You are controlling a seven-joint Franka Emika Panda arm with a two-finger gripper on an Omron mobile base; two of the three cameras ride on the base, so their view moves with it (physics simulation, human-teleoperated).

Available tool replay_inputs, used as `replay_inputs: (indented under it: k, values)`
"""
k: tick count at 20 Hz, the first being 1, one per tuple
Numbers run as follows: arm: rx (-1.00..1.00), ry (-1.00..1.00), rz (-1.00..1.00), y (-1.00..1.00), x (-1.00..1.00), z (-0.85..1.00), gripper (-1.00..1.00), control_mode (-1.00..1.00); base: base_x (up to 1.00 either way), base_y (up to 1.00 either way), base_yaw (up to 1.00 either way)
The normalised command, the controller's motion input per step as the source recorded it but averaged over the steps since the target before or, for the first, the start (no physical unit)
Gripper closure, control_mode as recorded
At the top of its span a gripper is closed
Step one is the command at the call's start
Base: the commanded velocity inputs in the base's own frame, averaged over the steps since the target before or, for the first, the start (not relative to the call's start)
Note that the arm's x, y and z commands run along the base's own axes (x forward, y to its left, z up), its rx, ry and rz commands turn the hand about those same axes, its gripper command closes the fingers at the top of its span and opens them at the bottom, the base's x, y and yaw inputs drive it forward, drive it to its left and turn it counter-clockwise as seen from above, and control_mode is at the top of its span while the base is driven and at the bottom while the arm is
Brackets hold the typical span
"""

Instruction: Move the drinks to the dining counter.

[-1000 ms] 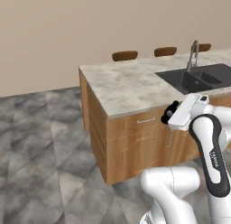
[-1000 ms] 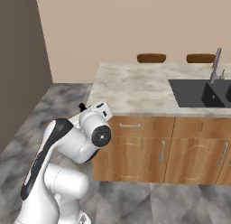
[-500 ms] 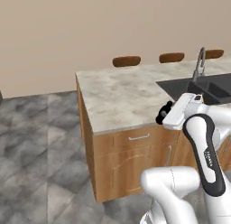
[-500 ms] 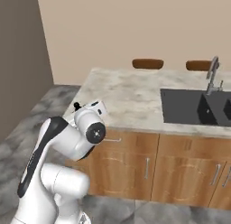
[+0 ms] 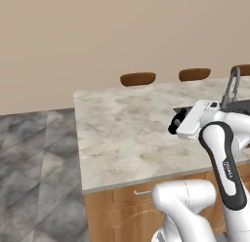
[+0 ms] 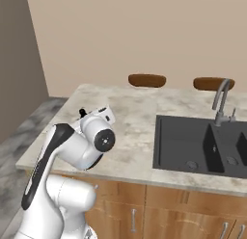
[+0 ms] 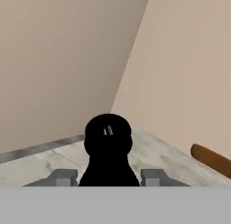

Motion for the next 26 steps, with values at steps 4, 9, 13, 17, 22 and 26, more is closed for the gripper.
replay_inputs:
  k: [4,9,13,17,22,26]
  values:
    - [0.01,0.01,0.06,-0.1,0.42,0.0,1.0,-1.0,0.17,-0.04,0.02]
    - [0.06,0.22,0.06,-0.01,0.61,-0.01,1.0,-1.0,0.0,0.0,0.0]
    - [0.15,0.3,0.11,0.0,0.21,0.0,1.0,-1.0,0.0,0.0,0.0]
    - [0.02,0.37,0.03,0.0,0.21,-0.09,1.0,-1.0,0.0,0.0,0.0]
    - [-0.02,0.06,0.02,0.01,0.0,-0.05,1.0,-1.0,0.0,0.0,0.0]
    - [-0.07,0.04,0.01,0.06,0.0,-0.39,1.0,-1.0,0.0,0.0,0.0]
